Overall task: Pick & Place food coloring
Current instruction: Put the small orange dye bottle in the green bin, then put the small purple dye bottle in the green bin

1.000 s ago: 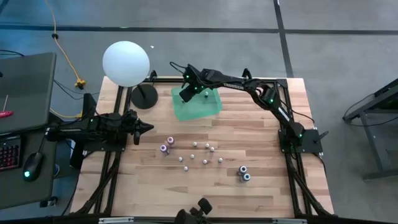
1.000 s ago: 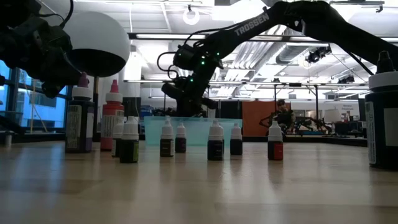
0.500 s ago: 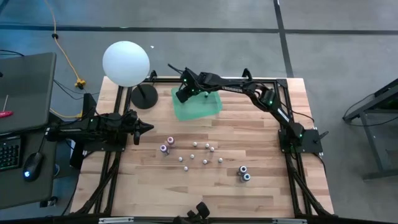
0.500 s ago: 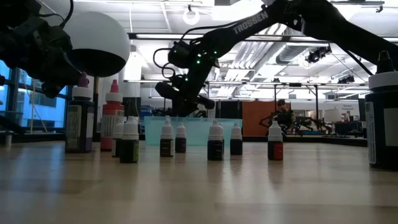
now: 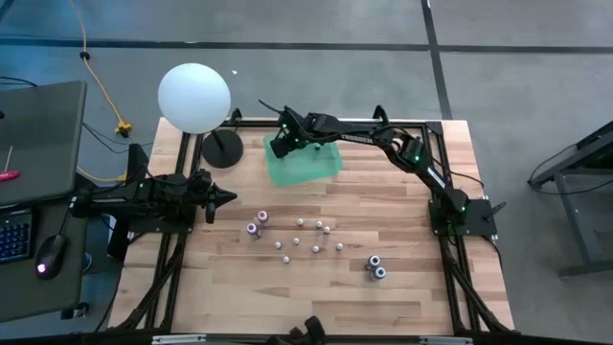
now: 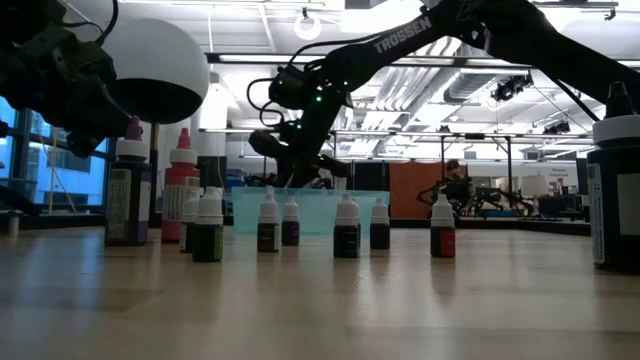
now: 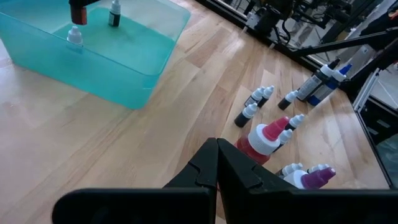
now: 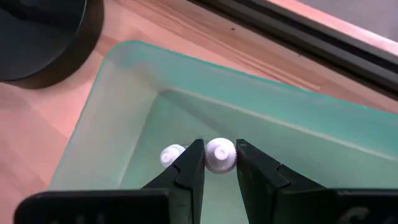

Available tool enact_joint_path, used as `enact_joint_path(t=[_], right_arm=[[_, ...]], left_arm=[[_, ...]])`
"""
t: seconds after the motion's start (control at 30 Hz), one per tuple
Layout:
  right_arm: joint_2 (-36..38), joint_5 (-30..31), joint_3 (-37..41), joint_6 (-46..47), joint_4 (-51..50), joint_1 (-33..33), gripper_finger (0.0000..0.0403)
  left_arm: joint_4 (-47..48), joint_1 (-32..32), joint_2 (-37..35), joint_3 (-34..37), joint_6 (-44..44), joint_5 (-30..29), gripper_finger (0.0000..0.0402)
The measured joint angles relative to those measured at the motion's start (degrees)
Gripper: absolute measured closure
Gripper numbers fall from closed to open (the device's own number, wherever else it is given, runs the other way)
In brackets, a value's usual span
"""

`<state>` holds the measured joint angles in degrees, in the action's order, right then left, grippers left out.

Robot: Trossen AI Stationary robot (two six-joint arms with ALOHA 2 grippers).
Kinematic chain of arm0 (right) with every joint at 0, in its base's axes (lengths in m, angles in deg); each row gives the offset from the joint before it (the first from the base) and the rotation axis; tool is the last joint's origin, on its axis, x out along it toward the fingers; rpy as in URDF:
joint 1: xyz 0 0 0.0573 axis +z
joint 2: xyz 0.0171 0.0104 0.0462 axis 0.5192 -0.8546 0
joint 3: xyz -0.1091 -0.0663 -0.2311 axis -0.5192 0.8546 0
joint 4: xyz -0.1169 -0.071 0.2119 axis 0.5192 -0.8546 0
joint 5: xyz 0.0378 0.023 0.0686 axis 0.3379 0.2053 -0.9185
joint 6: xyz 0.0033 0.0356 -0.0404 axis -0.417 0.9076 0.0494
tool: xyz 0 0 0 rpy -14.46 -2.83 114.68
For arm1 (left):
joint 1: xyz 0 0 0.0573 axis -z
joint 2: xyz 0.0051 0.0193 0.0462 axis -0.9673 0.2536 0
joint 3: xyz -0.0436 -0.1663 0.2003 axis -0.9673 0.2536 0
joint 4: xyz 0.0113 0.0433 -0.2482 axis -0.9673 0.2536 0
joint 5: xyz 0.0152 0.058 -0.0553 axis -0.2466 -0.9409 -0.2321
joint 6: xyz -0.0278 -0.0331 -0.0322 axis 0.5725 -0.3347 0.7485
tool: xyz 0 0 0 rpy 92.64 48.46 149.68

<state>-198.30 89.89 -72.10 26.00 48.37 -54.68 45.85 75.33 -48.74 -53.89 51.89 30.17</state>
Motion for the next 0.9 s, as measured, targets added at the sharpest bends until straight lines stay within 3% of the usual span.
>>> enact_joint_path(t=[0.53, 0.9], right_arm=[[-0.07, 0.01, 0.0, -0.16, -2.44, 0.26, 0.0328], [-0.07, 0.09, 0.0, -0.19, -2.17, 0.15, 0.0297]], left_arm=[[0.0, 0.0, -0.01, 0.0, -0.46, -0.04, 0.0401], [0.0, -0.01, 0.0, 0.0, -0.52, -0.02, 0.0401]])
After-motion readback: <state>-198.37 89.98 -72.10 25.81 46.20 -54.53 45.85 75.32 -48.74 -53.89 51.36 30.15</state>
